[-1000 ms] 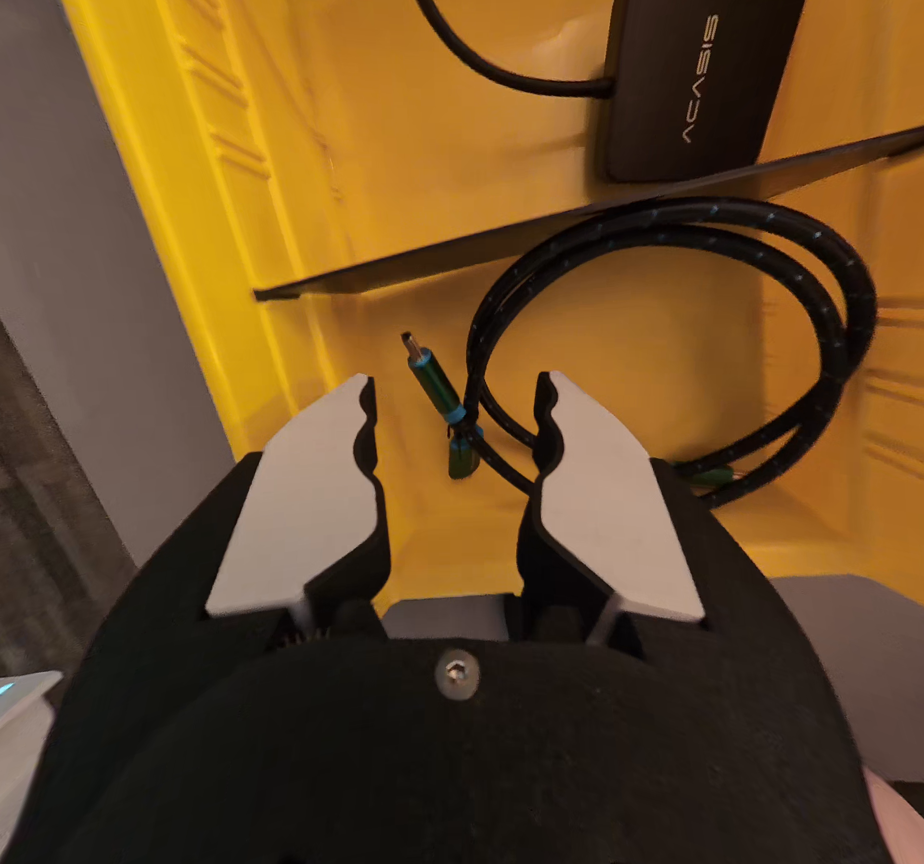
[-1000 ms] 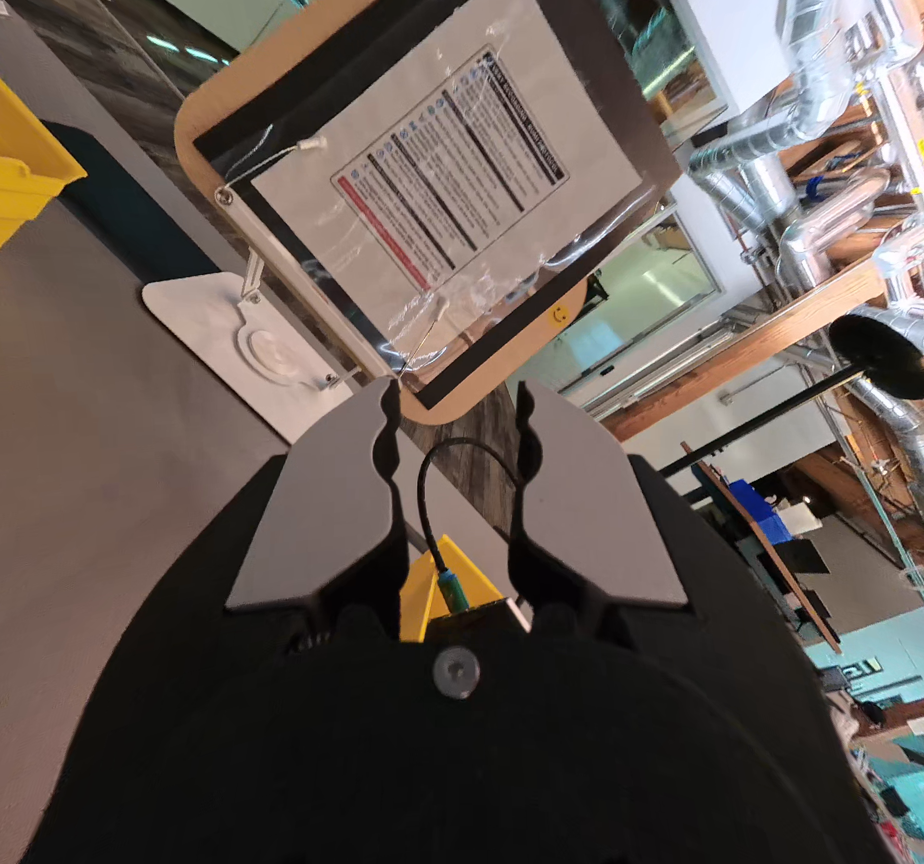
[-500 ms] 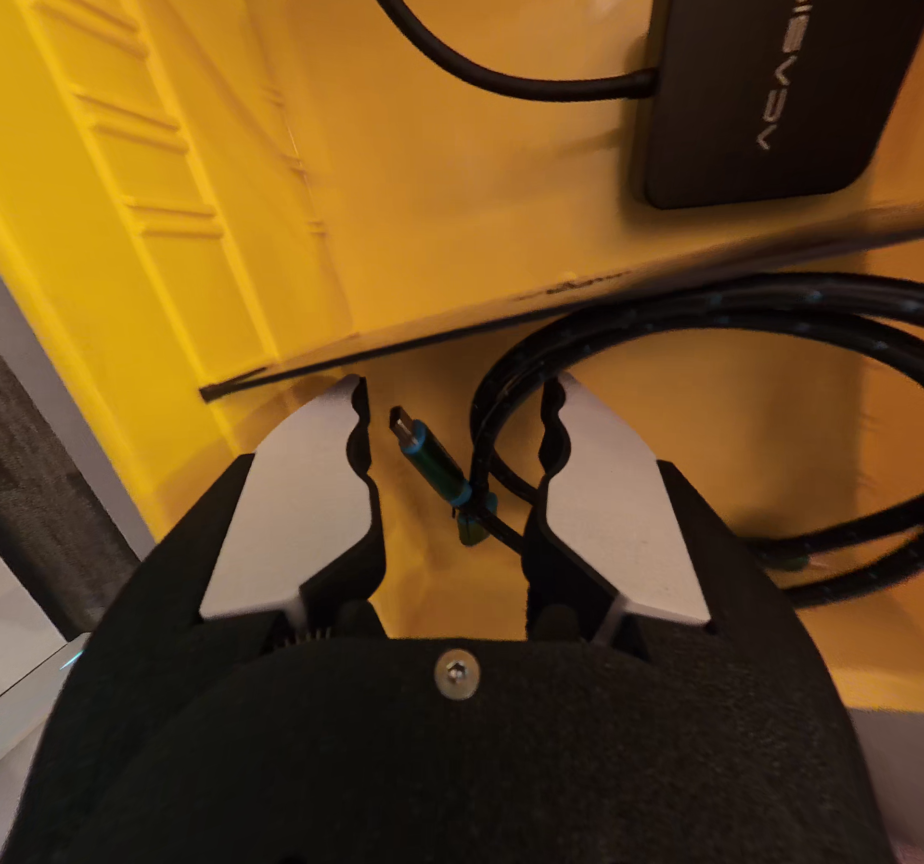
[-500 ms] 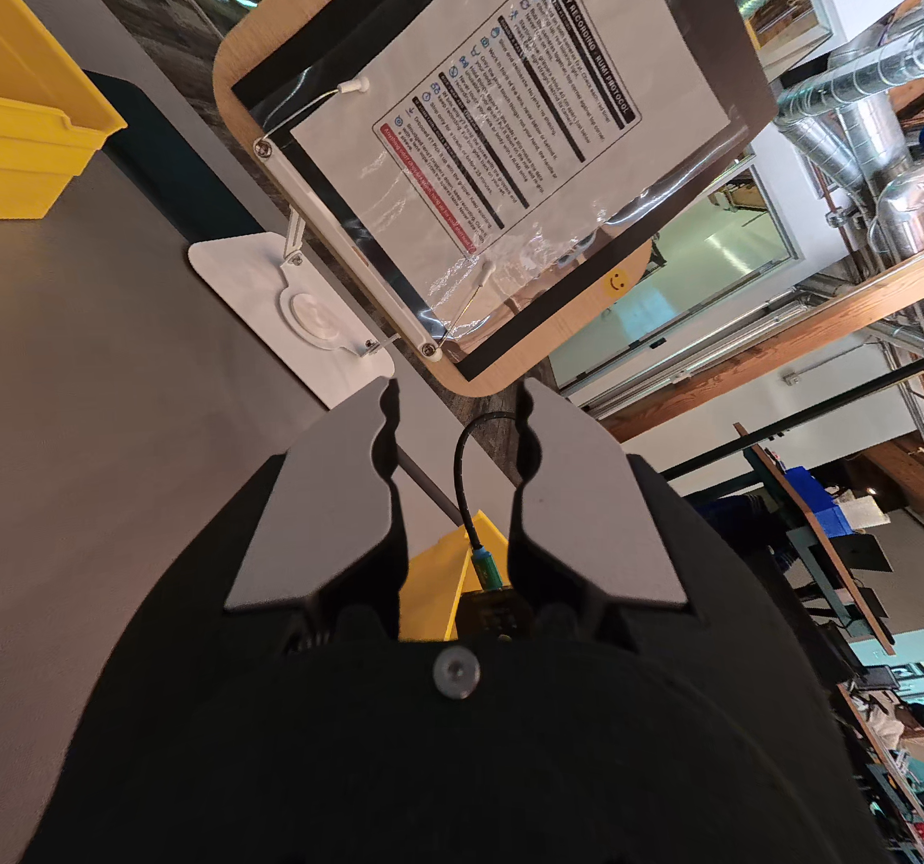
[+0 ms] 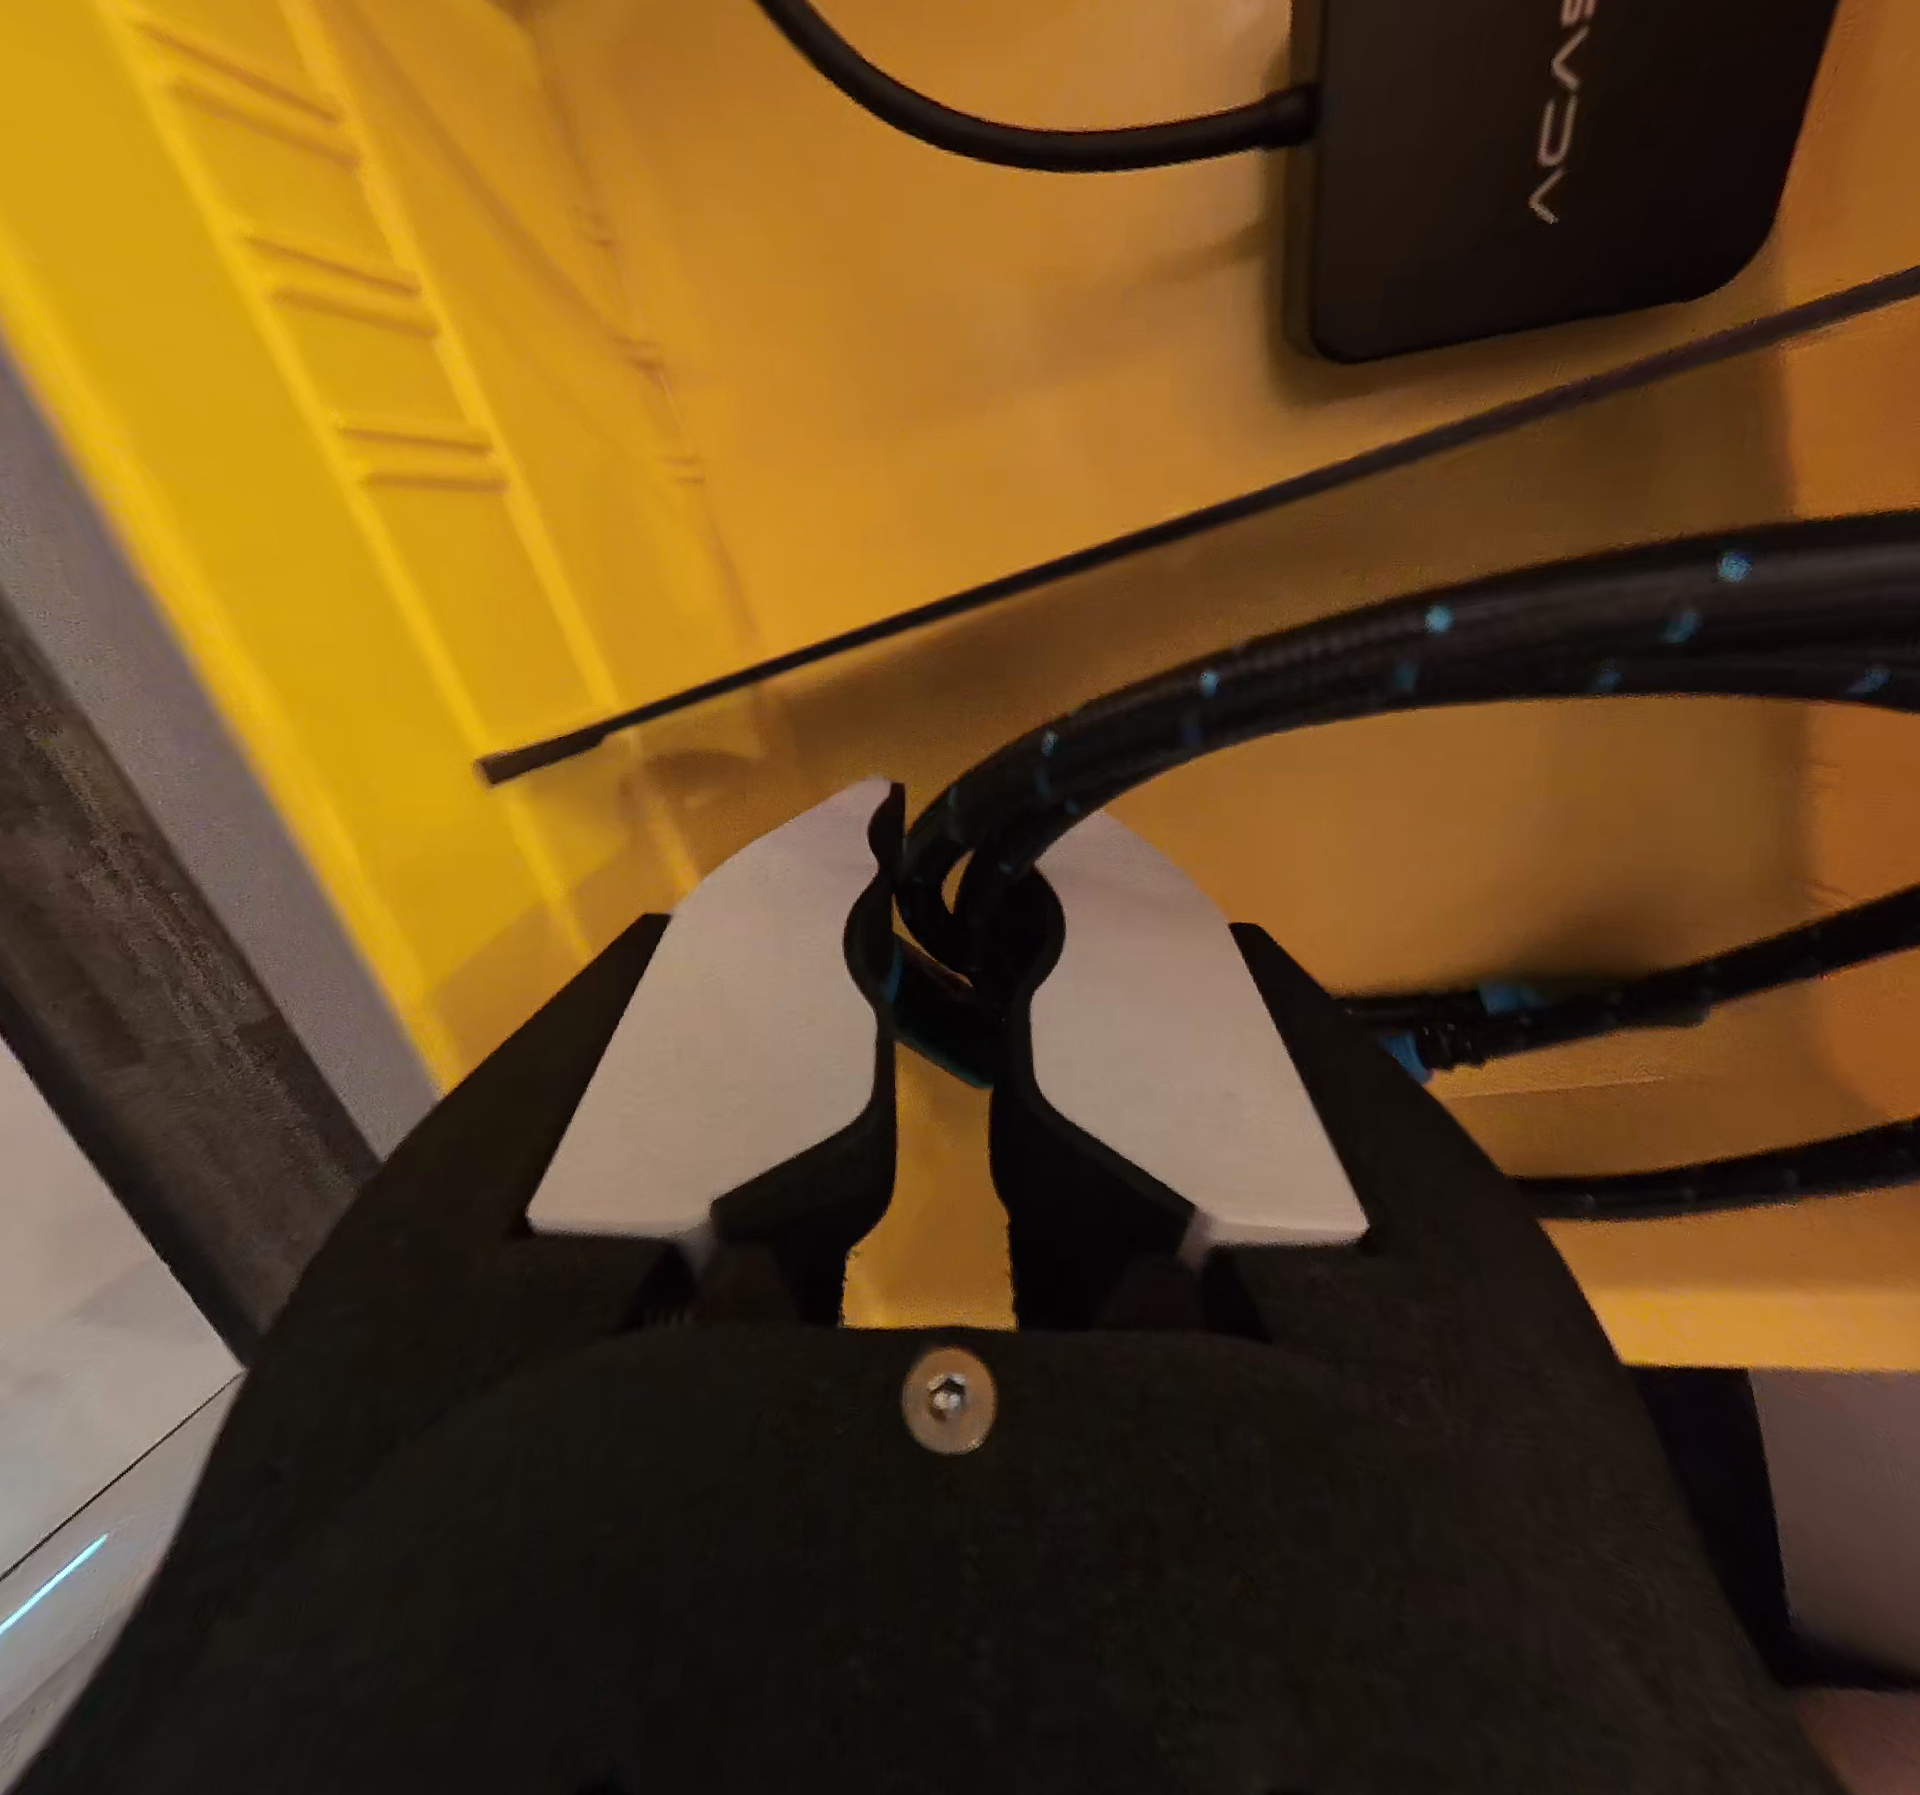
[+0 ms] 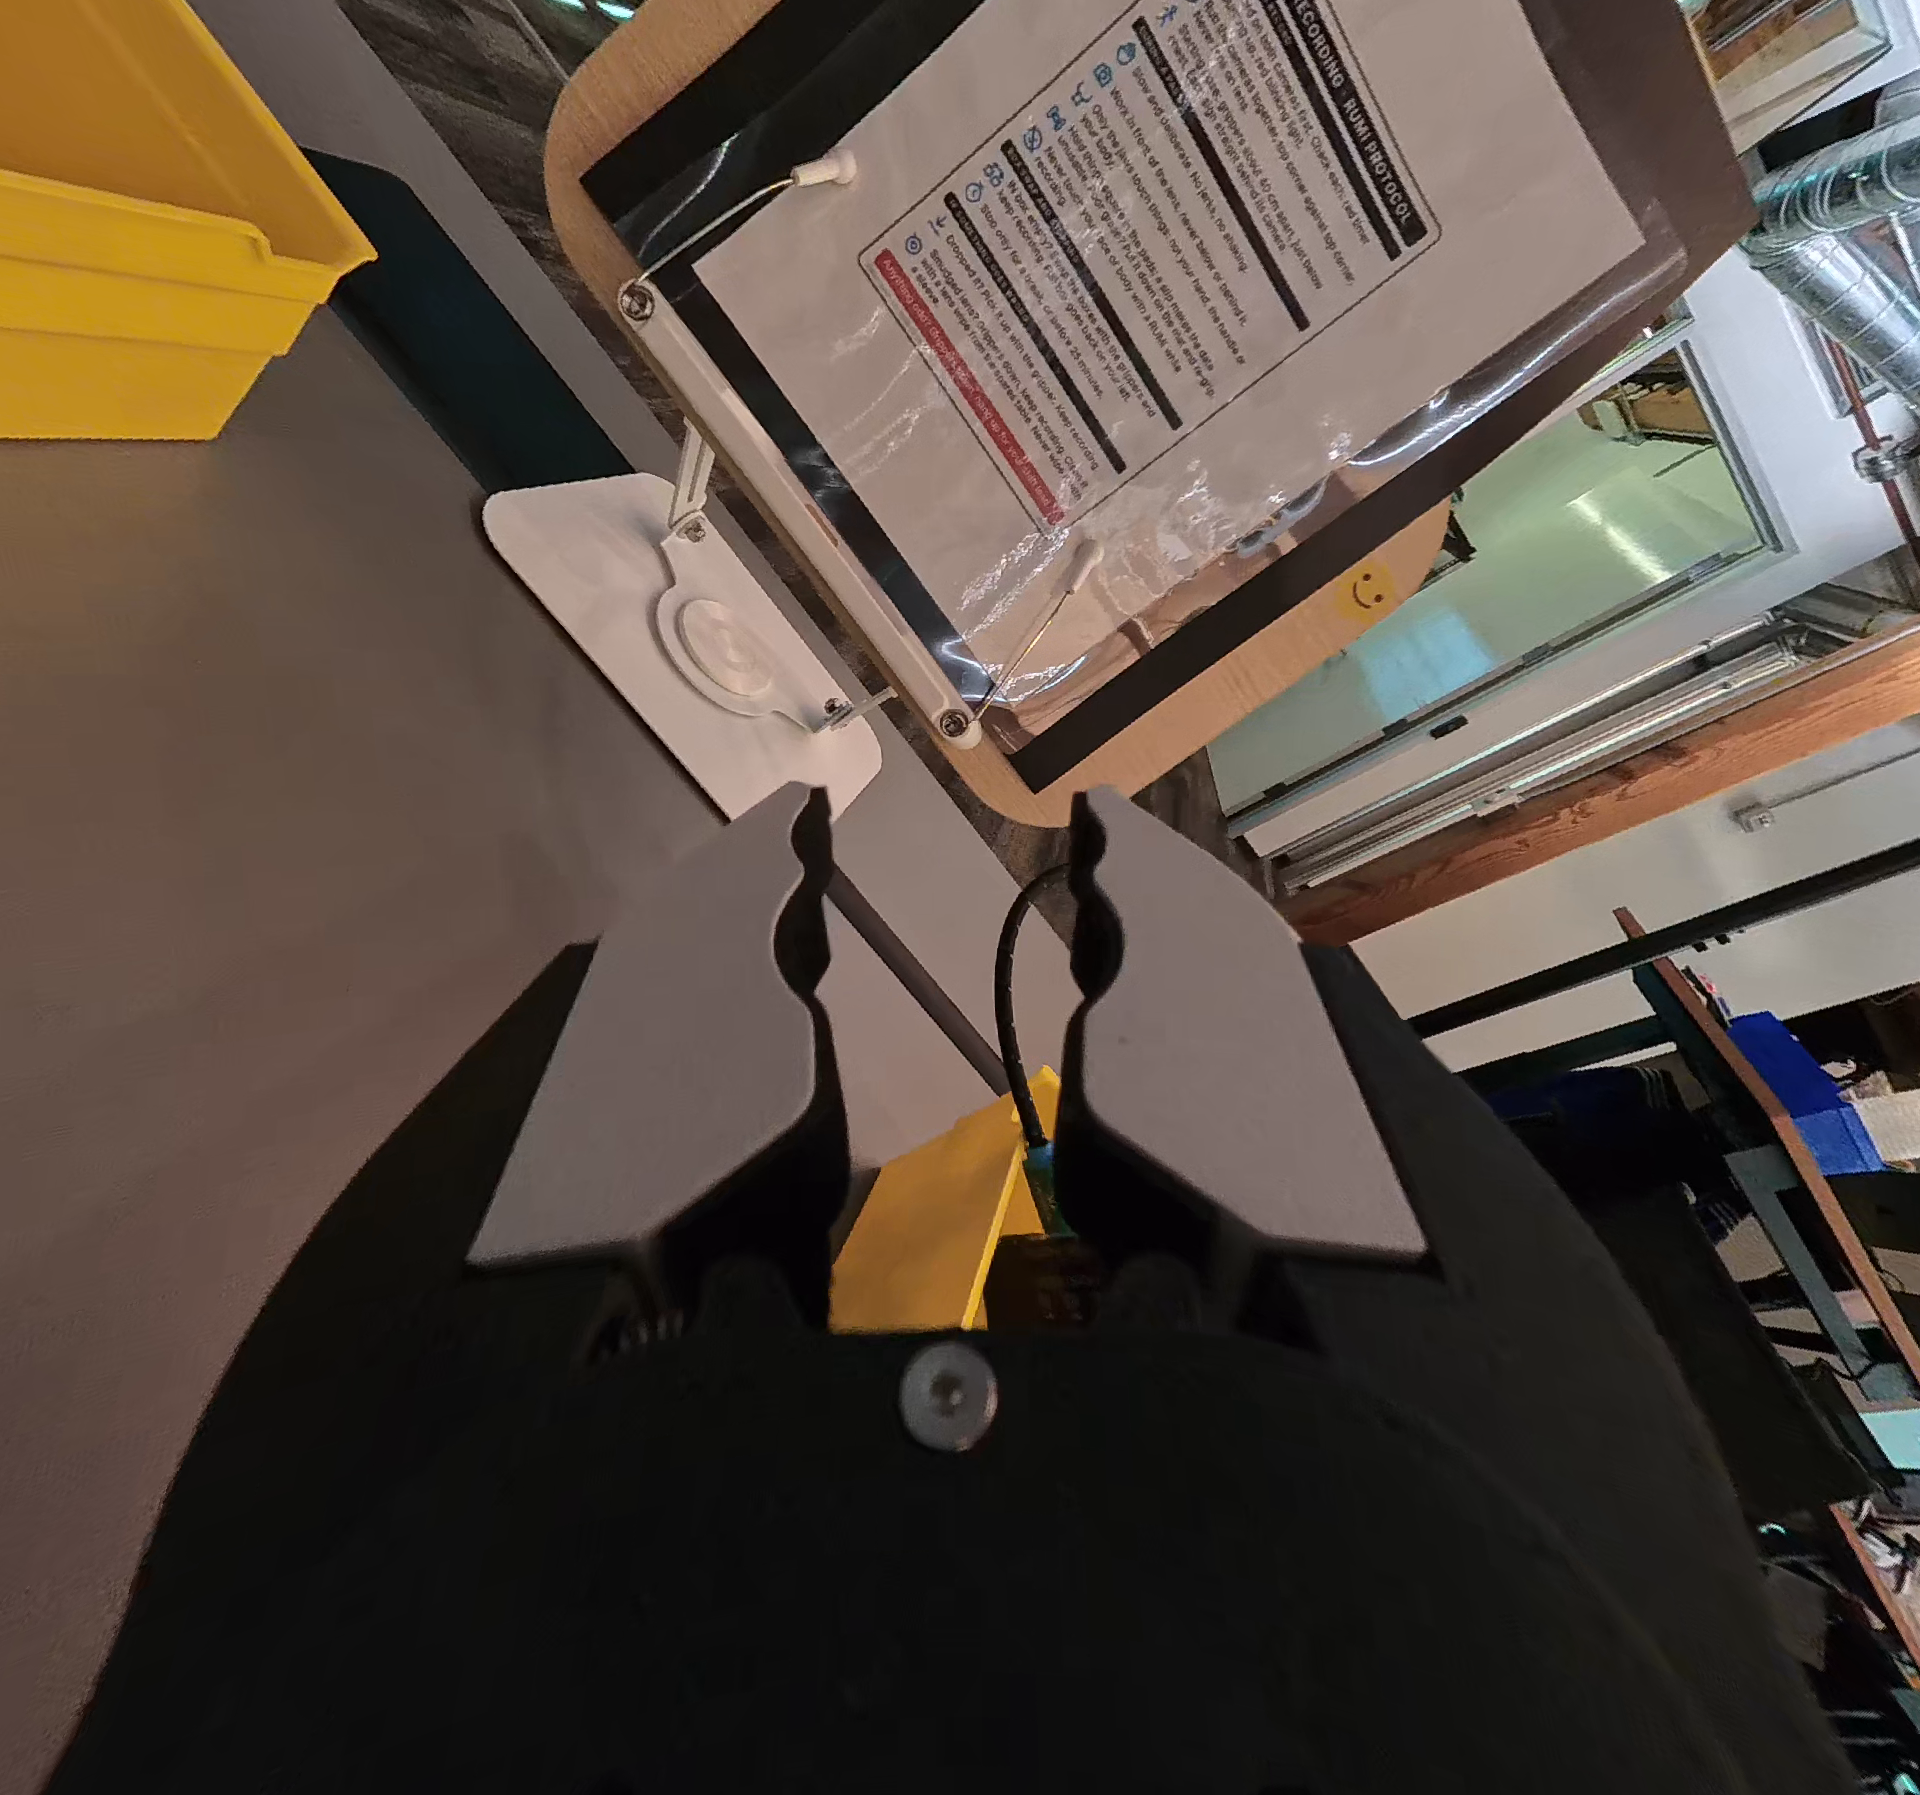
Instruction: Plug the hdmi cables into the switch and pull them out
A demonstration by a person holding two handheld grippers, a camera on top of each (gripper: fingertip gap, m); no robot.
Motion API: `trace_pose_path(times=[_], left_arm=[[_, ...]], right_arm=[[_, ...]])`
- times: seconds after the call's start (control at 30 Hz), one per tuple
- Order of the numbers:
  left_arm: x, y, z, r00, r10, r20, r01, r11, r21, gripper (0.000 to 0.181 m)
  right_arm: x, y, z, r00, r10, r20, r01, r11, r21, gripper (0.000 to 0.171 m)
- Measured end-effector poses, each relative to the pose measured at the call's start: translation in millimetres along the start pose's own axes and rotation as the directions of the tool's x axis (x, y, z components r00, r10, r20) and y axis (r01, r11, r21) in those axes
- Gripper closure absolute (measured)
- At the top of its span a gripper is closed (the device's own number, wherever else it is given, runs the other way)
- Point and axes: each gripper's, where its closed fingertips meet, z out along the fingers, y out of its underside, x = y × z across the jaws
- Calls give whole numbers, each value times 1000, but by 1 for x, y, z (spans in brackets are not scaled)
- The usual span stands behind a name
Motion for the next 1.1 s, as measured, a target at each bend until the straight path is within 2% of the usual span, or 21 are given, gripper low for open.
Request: trace_pose_path(times=[0.17, 0.37, 0.53, 0.63, 0.73, 0.87, 0.93, 1.1], left_arm=[[-2, 1, -12, 999, -25, -21, 26, 998, 53, 166], [-1, 6, -3, 996, -67, -53, 68, 998, 17, 157], [0, 5, -25, 998, -58, -18, 58, 997, 41, 151], [7, -6, -37, 1000, 16, -13, -14, 994, 108, 151], [14, -14, -29, 993, 117, 10, -117, 985, 123, 153], [22, -32, -22, 973, 229, 34, -231, 953, 197, 165], [26, -40, -23, 962, 267, 52, -272, 930, 248, 162], [28, -32, -7, 950, 310, 39, -311, 925, 217, 158]], right_arm=[[-6, 3, 2, 999, -6, 36, 7, 1000, -11, 127], [-13, 6, 5, 997, -18, 69, 20, 999, -28, 127], [-15, 10, 7, 996, -19, 87, 22, 999, -38, 127], [-17, 10, 8, 995, -26, 96, 30, 999, -37, 127], [-18, 10, 8, 994, -29, 101, 33, 999, -35, 127], [-20, 10, 8, 993, -37, 110, 42, 998, -36, 127], [-21, 11, 9, 993, -42, 114, 47, 998, -38, 127], [-27, 11, 9, 989, -58, 134, 64, 997, -40, 126]])
